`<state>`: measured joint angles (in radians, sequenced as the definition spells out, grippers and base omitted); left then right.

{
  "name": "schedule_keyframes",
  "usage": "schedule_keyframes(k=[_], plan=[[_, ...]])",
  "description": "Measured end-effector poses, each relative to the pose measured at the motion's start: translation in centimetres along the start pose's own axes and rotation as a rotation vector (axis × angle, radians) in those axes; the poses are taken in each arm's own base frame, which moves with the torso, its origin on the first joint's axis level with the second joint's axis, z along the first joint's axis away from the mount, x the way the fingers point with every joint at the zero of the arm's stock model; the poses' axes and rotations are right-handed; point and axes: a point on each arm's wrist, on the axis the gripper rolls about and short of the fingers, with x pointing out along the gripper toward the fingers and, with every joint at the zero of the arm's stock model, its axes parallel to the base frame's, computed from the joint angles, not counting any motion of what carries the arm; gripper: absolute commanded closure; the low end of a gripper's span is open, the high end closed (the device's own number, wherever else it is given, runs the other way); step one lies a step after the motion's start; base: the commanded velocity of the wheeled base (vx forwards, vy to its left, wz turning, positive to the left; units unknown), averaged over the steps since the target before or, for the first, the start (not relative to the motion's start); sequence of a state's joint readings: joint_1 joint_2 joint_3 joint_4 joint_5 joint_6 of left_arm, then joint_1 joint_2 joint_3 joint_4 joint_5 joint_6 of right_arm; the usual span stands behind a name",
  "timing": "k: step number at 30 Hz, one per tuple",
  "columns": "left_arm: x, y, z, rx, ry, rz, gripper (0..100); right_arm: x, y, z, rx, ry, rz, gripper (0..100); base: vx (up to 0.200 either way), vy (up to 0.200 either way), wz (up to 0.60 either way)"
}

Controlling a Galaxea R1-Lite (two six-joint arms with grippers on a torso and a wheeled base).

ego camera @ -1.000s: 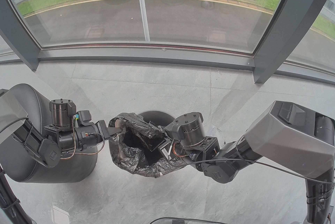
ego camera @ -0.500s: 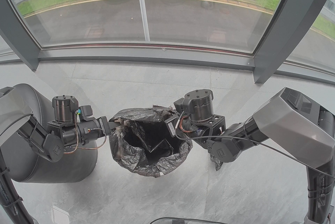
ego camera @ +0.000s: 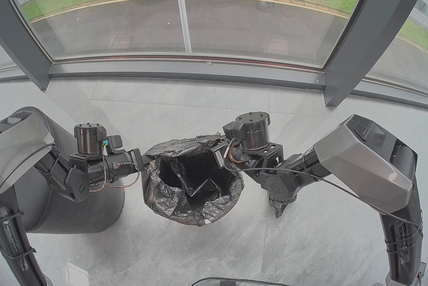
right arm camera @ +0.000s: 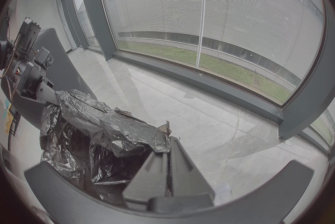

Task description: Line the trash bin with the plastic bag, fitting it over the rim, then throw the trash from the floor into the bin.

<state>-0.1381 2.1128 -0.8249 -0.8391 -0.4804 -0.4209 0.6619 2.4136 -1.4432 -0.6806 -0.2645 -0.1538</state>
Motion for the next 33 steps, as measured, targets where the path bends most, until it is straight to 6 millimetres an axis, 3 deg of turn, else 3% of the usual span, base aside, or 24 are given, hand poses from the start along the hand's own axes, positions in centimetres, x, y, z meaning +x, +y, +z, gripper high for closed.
schedule_keyframes(k=[13,14,33], plan=[[0.6,0.7,0.7,-0.006,-0.014,0.01,100,0.5,-0.1,0.3,0.002,-0.015,-0.006,100,0.0,0.0,0.0],[0.6,0.8,0.7,-0.007,-0.014,0.011,0,0.5,-0.1,0.3,0.003,-0.015,-0.006,100,0.0,0.0,0.0],[1.1,1.3,0.4,-0.01,-0.017,0.04,0,1.1,-0.2,1.4,0.017,-0.059,-0.013,100,0.0,0.0,0.0]])
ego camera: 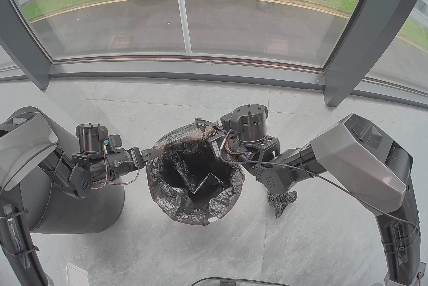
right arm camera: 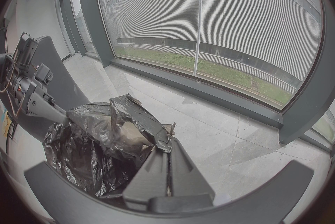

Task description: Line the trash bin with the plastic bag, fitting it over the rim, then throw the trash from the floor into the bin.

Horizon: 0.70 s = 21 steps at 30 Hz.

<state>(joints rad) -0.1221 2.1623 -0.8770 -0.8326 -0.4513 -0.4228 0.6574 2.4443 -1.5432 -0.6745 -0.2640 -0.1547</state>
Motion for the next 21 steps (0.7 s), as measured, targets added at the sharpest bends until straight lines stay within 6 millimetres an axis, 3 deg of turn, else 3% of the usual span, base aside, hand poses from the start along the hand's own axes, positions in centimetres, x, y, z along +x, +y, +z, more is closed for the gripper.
schedule_keyframes(k=[10,11,21], plan=[[0.4,1.2,0.1,-0.016,-0.004,0.021,0,1.3,0.0,-0.5,0.01,-0.012,-0.013,100,0.0,0.0,0.0],[0.4,1.4,0.1,-0.019,-0.004,0.025,0,1.3,0.0,-0.6,0.01,-0.01,-0.014,0,0.0,0.0,0.0],[0.5,2.0,0.1,-0.028,-0.005,0.035,0,1.4,0.1,-0.8,0.015,-0.008,-0.014,0,0.0,0.0,0.0]])
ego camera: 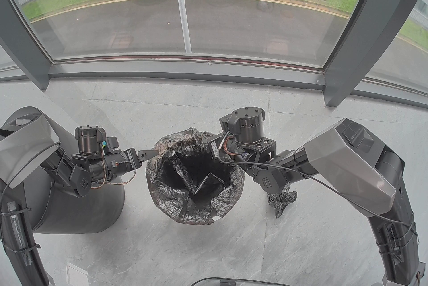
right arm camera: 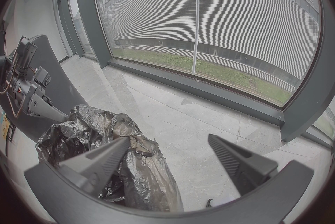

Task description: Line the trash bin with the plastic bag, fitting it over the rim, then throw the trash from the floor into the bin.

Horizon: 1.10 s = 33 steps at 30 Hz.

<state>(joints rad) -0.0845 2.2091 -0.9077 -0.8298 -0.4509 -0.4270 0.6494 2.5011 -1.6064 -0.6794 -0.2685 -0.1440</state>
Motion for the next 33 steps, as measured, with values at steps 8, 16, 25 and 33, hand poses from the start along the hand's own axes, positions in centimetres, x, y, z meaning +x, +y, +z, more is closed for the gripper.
schedule_keyframes(k=[8,16,25,33], plan=[[0.1,0.3,-0.1,-0.005,0.004,0.005,0,-0.1,0.2,0.2,0.014,-0.009,0.004,0,0.0,0.0,0.0],[0.6,1.2,-0.3,-0.016,0.008,0.018,0,-0.3,0.2,0.8,0.033,-0.02,-0.001,0,0.0,0.0,0.0],[1.2,2.7,-1.1,-0.04,0.029,0.045,0,-0.8,-0.4,1.9,0.059,-0.038,-0.009,0,0.0,0.0,0.0],[1.7,3.6,-2.2,-0.06,0.062,0.062,0,-1.3,-0.9,2.7,0.074,-0.05,-0.018,0,0.0,0.0,0.0]])
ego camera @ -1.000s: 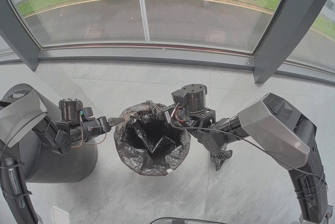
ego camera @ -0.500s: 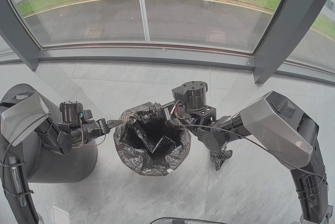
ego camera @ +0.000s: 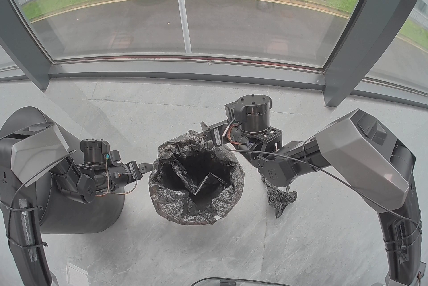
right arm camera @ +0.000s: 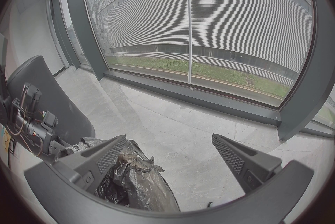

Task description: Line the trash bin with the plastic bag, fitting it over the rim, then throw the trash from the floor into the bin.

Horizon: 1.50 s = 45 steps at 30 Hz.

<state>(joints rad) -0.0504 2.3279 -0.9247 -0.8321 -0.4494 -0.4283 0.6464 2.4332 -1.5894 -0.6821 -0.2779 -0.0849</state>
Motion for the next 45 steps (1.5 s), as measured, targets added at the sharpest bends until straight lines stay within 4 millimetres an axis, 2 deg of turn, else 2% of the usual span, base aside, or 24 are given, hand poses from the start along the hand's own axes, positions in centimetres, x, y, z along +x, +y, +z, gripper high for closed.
schedule_keyframes(k=[8,13,20,24,29,31,36,45], plan=[[0.3,0.4,-0.5,-0.011,0.017,0.009,0,-1.0,-0.4,1.2,0.012,-0.013,0.0,0,0.0,0.0,0.0],[-0.3,0.3,-0.3,-0.019,0.005,0.022,0,-1.7,-0.1,1.6,0.019,-0.011,0.009,0,0.0,0.0,0.0],[-2.9,-1.2,1.5,-0.022,-0.061,0.01,0,-1.9,0.9,1.8,-0.002,0.018,0.036,0,0.0,0.0,0.0],[-4.9,-2.5,1.9,-0.024,-0.082,-0.004,0,-1.7,2.3,2.1,-0.004,0.031,0.064,0,0.0,0.0,0.0],[-6.8,-4.2,1.2,-0.016,-0.075,-0.025,0,-1.9,5.4,1.2,-0.017,0.059,0.12,0,0.0,0.0,0.0],[-7.3,-4.6,1.1,-0.012,-0.08,-0.032,0,-1.7,5.9,0.7,-0.024,0.072,0.128,0,0.0,0.0,0.0],[-8.0,-5.1,1.2,-0.006,-0.091,-0.04,0,-0.9,6.6,-0.3,-0.035,0.086,0.115,0,0.0,0.0,0.0],[-8.3,-5.4,1.3,-0.002,-0.095,-0.046,0,1.3,5.7,-1.3,-0.039,0.101,0.047,0,0.0,0.0,0.0]])
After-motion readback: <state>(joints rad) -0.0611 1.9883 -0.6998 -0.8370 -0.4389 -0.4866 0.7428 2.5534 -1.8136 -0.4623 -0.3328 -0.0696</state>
